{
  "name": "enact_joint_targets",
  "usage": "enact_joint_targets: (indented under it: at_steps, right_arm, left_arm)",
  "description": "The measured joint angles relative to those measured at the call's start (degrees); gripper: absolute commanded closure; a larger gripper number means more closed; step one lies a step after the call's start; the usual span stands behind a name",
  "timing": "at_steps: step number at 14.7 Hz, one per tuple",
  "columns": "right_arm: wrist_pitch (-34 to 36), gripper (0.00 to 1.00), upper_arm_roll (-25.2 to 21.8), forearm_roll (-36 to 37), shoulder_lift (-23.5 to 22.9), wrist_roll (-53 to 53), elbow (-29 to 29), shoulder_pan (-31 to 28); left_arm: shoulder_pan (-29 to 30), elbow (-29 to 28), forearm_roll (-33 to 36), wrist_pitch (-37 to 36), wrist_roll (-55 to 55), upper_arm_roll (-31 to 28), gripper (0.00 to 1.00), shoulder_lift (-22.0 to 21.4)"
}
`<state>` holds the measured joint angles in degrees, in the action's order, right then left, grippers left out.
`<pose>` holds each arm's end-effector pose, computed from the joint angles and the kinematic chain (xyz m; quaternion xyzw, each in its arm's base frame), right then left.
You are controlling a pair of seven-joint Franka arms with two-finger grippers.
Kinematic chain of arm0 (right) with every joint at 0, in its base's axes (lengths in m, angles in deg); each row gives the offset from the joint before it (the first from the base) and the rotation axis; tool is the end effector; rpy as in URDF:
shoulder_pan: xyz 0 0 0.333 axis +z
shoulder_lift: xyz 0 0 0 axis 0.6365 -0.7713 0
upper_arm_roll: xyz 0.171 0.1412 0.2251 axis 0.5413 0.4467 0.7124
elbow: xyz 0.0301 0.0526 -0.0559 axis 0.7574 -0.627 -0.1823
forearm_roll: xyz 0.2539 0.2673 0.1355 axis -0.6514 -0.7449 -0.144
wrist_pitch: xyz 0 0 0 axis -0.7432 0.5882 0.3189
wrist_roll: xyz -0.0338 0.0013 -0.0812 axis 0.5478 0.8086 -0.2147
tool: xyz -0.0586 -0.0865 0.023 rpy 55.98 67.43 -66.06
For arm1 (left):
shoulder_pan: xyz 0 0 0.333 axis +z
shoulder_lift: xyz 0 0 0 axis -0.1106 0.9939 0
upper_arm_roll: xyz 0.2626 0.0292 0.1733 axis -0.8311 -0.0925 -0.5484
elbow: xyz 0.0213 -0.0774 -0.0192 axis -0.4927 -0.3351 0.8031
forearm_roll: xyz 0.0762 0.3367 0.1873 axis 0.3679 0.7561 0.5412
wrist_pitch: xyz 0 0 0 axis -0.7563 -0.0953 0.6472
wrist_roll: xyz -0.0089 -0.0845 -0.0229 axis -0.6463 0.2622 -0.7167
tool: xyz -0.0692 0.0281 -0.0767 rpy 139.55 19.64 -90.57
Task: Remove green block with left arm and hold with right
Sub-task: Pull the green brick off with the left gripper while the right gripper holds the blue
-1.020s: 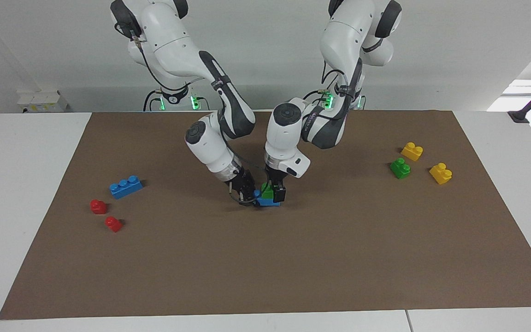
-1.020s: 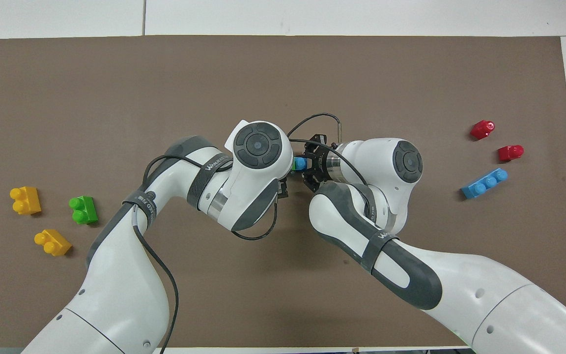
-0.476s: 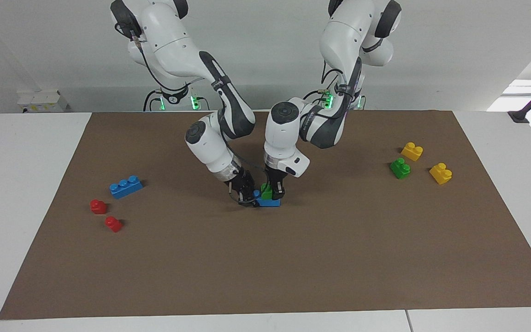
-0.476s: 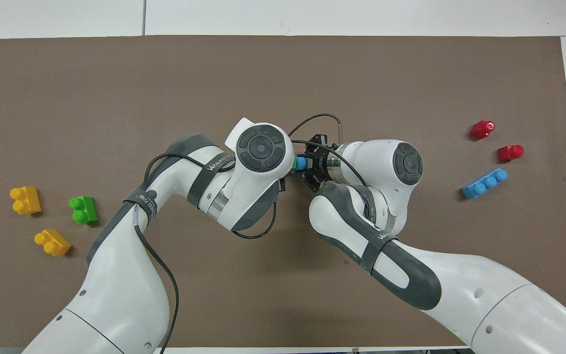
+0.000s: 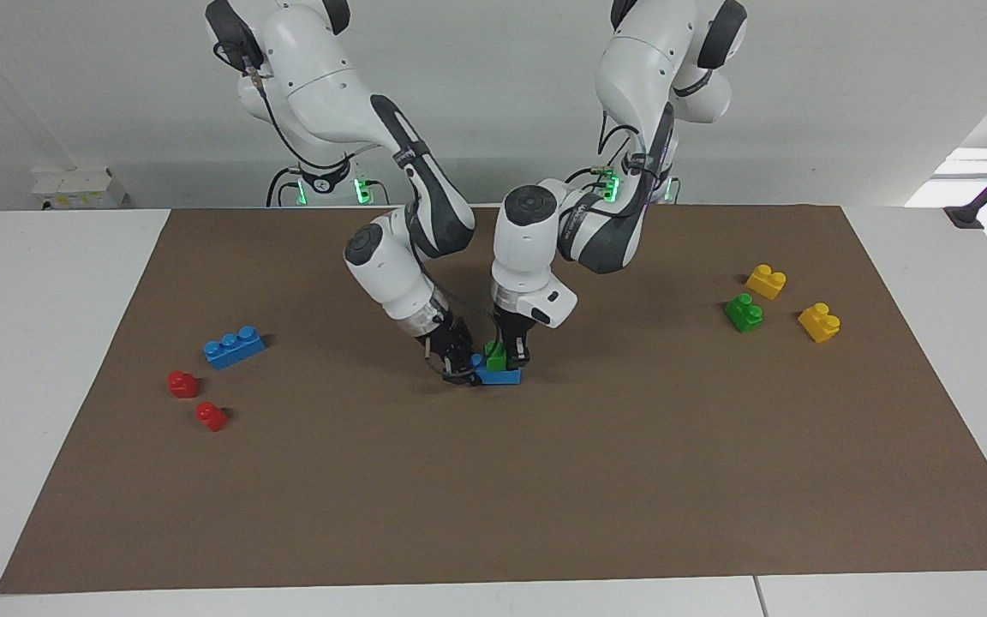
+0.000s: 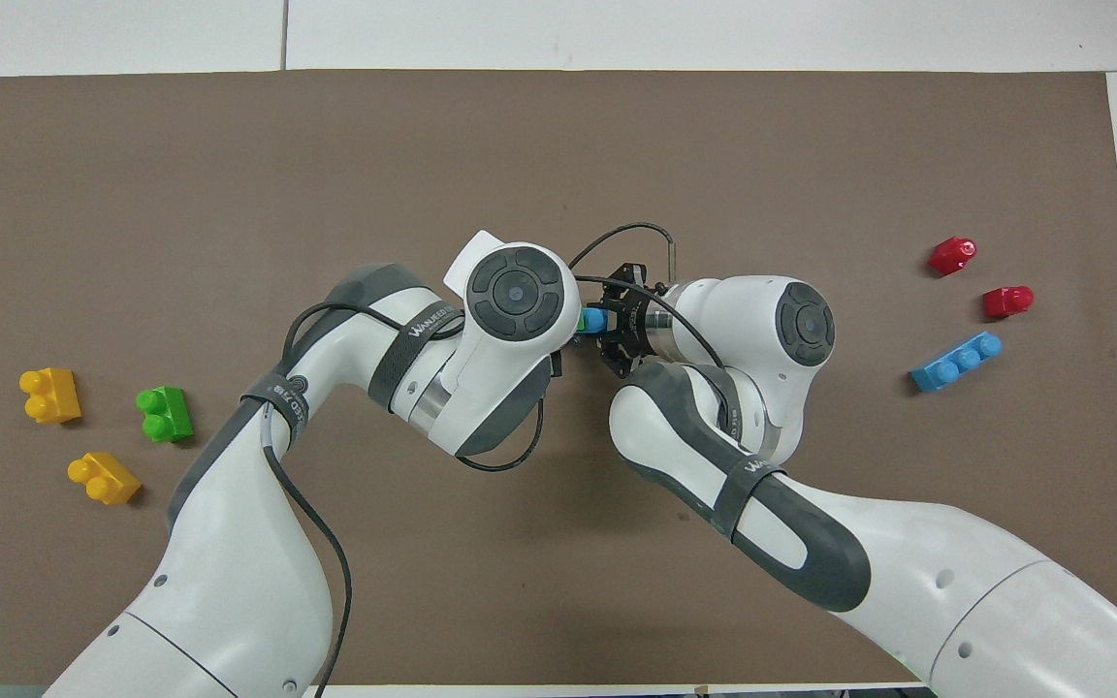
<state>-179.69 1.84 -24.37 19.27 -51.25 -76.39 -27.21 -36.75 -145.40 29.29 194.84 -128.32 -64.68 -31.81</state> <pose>0.5683 0.2813 0.2738 -0.6764 0.6922 0.1001 0.2307 0.5314 -0.4201 0.3560 0.6882 0.7220 0.0185 0.0684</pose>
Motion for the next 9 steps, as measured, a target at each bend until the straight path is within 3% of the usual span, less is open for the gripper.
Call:
enact_joint_targets:
  at_steps: [5, 9]
  right_arm:
    - [-0.46, 1.00, -0.04, -0.02, -0.16, -0.13, -0.26, 0.01]
    - [-0.39, 1.00, -0.36, -0.02, -0.20, -0.16, 0.32, -0.24]
  left_arm:
    - [1.60, -0.10, -0.03, -7.03, -0.72, -0.25, 1.00, -7.37]
    - [3.61, -0.91, -0.02, -11.78, 6.35, -0.43, 1.00, -9.86]
